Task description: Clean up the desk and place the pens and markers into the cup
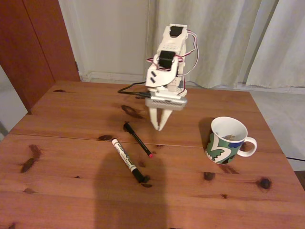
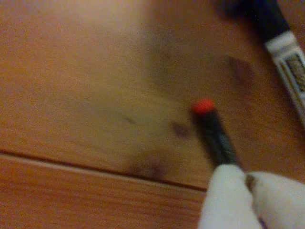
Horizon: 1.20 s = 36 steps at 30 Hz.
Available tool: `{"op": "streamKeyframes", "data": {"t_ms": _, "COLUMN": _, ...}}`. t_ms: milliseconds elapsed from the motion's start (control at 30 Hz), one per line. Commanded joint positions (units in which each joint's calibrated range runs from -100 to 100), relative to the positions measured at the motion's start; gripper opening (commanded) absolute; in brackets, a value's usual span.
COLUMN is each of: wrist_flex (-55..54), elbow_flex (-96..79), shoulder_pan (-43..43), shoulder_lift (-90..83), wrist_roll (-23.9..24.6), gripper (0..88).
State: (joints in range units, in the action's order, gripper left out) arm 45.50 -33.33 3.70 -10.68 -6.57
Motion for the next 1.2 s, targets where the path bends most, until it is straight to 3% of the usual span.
{"op": "streamKeyframes", "data": {"t_ms": 0, "wrist_flex": -0.5, "elbow_flex": 5.7, "shoulder_pan": 2.9, "shoulder_lift": 1.7, "wrist_roll": -3.9, "gripper": 0.8}}
{"op": "streamKeyframes", "data": {"t_ms": 467, "wrist_flex": -0.5, "elbow_flex": 9.8, "shoulder_pan": 7.1, "shoulder_lift": 12.2, "wrist_roll": -9.1, "gripper": 0.8}}
{"op": "streamKeyframes", "data": {"t_ms": 1067, "wrist_flex": -0.5, "elbow_flex": 9.8, "shoulder_pan": 8.6, "shoulder_lift": 15.8, "wrist_roll": -10.2, "gripper": 1.3}}
{"op": "streamKeyframes", "data": {"t_ms": 1167, "wrist_flex": -0.5, "elbow_flex": 9.8, "shoulder_pan": 8.6, "shoulder_lift": 15.8, "wrist_roll": -10.2, "gripper": 5.5}}
